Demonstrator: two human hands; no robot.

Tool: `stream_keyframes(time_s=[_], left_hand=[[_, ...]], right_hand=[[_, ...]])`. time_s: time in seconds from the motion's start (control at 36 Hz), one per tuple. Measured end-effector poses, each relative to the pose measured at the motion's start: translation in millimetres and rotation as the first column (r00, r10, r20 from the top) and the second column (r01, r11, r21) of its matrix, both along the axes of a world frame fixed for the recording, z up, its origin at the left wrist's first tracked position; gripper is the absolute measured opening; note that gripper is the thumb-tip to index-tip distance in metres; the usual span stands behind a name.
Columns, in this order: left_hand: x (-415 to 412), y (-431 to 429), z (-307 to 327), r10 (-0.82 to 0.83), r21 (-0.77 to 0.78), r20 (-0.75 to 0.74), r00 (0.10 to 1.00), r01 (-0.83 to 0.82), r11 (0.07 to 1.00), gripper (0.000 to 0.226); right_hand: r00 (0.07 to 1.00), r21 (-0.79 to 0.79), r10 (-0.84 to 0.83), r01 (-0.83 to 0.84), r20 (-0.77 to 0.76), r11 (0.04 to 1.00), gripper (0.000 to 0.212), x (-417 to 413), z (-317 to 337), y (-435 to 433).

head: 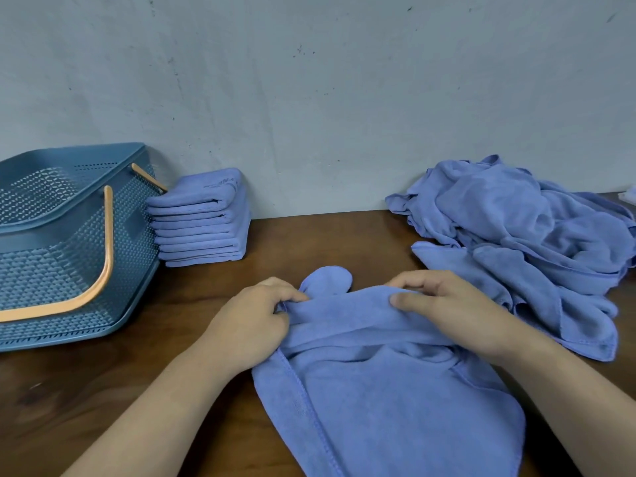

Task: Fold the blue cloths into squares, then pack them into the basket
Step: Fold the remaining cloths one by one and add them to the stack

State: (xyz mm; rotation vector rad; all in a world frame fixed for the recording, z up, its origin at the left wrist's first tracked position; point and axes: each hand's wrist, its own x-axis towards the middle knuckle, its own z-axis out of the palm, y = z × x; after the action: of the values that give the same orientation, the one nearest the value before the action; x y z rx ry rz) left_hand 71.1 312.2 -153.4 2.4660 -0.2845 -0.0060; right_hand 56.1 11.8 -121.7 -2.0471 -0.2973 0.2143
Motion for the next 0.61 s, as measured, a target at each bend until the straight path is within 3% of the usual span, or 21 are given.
stream_keyframes(time_s=[0.11, 0.17, 0.22, 0.31, 0.44, 0.53, 0.61], left_hand=[[3.2, -3.4, -6.1, 0.019, -0.215, 0.037, 0.999, -0.01, 0.977, 0.065], [9.0, -0.2, -8.4, 0.144, -0.338, 0.079, 0.987, -0.109, 0.935, 0.064], [16.0, 7.3, -12.3, 0.248, -0.35, 0.05, 0.967, -0.216, 0.912, 0.068], [15.0, 10.1, -16.0, 0.269, -0.285, 0.006, 0.963, -0.256, 0.923, 0.072], [8.2, 1.9, -20.0, 0.271, -0.131, 0.14, 0.952, -0.254, 0.958, 0.056], [2.7, -0.9, -15.1, 0.285, 0.008, 0.257, 0.924, -0.297, 0.955, 0.048], [-7.0, -11.2, -3.0, 0.245, 0.124, 0.328, 0.912, -0.299, 0.946, 0.034]], right_hand=[[0.97, 0.141, -0.207, 0.19, 0.123, 0.972, 0.019, 4.0, -1.8, 1.2], [0.955, 0.193, -0.246, 0.213, 0.168, 0.958, 0.041, 7.5, -3.5, 1.6], [0.976, 0.243, -0.175, 0.14, 0.131, 0.96, 0.073, 10.4, -6.9, 1.7], [0.961, 0.106, -0.18, 0.16, 0.209, 0.981, 0.091, 15.9, -16.1, -3.6], [0.913, -0.132, -0.217, 0.276, 0.344, 0.952, 0.064, 23.2, -26.4, -10.3], [0.911, -0.195, -0.151, 0.239, 0.383, 0.951, 0.051, 24.6, -35.6, -7.5], [0.914, -0.303, -0.001, 0.135, 0.405, 0.943, 0.05, 20.0, -39.9, -3.6]])
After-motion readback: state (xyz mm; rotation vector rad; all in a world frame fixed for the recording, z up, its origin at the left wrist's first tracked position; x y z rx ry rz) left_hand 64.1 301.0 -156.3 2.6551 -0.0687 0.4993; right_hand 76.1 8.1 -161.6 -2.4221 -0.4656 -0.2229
